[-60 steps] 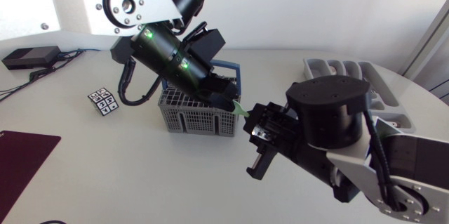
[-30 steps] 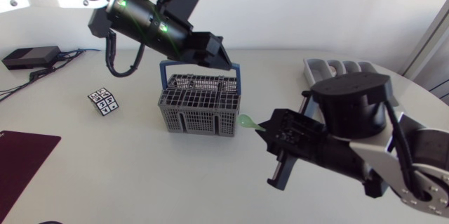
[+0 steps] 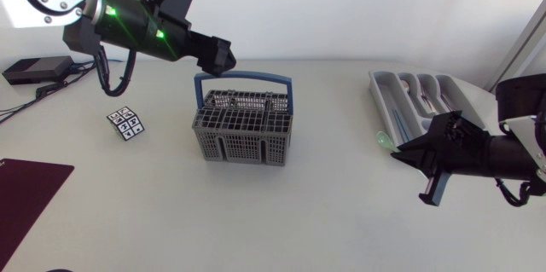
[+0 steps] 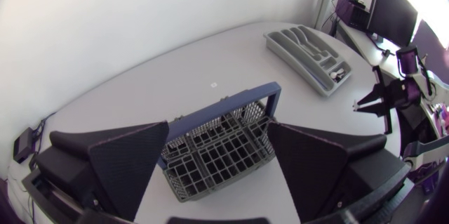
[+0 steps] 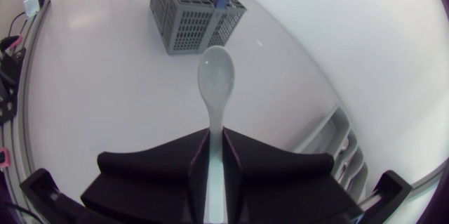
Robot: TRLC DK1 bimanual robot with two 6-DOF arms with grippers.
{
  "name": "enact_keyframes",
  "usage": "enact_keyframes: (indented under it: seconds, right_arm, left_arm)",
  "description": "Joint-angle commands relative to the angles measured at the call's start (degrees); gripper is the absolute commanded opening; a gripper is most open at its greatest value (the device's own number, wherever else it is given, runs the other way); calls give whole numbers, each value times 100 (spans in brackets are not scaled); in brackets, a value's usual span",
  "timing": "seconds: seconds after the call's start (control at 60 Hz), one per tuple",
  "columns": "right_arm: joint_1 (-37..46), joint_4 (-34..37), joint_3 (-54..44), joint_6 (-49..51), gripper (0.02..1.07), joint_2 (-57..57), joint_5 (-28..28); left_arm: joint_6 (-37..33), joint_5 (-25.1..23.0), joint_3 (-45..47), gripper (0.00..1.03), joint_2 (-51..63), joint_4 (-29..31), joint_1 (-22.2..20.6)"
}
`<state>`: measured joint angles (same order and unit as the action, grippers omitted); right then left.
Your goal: Transfer all utensils from the basket to the drawer tray.
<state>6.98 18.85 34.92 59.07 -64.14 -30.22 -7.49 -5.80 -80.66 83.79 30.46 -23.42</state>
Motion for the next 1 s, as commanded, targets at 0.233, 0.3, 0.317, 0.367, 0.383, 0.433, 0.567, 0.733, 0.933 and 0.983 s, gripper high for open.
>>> enact_keyframes:
  seconds: [0.233, 0.3, 0.317, 0.367, 0.383, 0.433, 0.567, 0.733, 0.933, 0.983]
  right_arm:
    - [1666, 84, 1044, 2109, 9, -1997, -265]
    - [1912, 101, 1334, 2443, 9, -2402, -239]
    - [1947, 110, 1395, 2504, 9, -2472, -230]
    - [2097, 154, 1641, 2803, 9, -2762, -195]
    - [2141, 145, 1720, 2891, 9, -2876, -177]
    - [2255, 154, 1975, 3146, 10, -3201, -54]
    - [2483, 110, 2661, 3700, 10, -4001, 420]
    - [2606, -136, 3100, 4236, 10, -4572, 930]
    - [2703, -593, 3232, 4579, 14, -4906, 1281]
    - [2712, -813, 3179, 4614, 20, -4933, 1290]
  left_arm:
    - [-385, 27, 622, 99, -310, -66, 268]
    - [-420, 27, 710, 99, -337, -66, 285]
    - [-429, 18, 727, 99, -346, -66, 294]
    - [-438, 18, 771, 99, -363, -66, 312]
    - [-447, 18, 798, 99, -381, -66, 329]
    - [-447, 18, 859, 99, -398, -66, 356]
    - [-464, 18, 982, 99, -434, -66, 417]
    - [-491, 27, 1132, 99, -521, -66, 496]
    - [-508, 27, 1290, 99, -592, -66, 567]
    - [-526, 27, 1334, 99, -618, -66, 611]
